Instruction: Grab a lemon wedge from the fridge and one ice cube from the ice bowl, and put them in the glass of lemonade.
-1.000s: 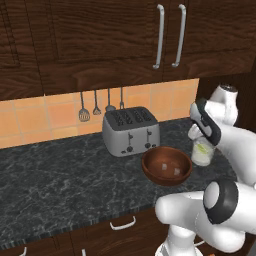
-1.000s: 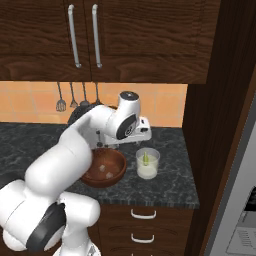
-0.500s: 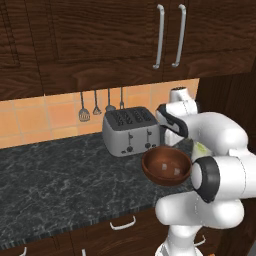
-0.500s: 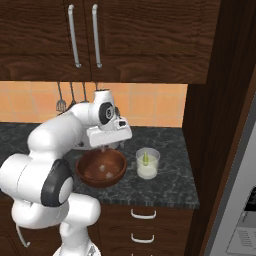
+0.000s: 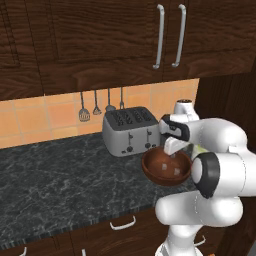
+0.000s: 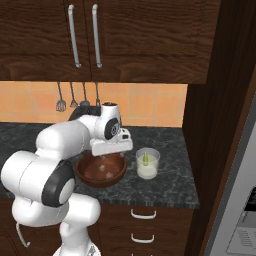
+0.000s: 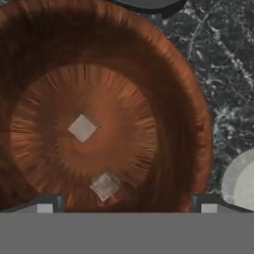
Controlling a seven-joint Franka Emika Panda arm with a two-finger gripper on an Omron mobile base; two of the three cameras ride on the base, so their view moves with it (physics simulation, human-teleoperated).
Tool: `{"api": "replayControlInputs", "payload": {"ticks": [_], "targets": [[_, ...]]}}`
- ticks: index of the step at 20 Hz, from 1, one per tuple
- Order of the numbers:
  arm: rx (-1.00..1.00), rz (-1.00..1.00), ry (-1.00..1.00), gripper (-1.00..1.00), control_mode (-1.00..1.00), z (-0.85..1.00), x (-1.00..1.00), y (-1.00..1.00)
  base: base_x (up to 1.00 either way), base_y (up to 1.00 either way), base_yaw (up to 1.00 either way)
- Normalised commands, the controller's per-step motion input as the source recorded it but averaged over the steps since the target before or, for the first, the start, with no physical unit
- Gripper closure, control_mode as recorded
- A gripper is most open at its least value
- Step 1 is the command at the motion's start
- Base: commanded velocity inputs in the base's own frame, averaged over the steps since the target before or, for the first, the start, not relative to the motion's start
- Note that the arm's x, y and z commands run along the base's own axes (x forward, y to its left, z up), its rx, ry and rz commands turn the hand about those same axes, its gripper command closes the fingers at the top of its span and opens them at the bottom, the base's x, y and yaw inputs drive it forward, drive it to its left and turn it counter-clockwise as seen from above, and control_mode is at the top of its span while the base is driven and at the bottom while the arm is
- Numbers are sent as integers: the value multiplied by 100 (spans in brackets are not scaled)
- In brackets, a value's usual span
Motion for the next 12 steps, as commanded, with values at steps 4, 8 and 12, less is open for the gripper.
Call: {"api": "replayControlInputs", "payload": {"ticks": [4,8,12], "targets": [[0,0,17,-100,-100,-44,0,10,0,0,0],[0,0,21,-100,-100,-34,-1,14,0,0,0],[0,0,13,-100,-100,-42,0,3,0,0,0]]}}
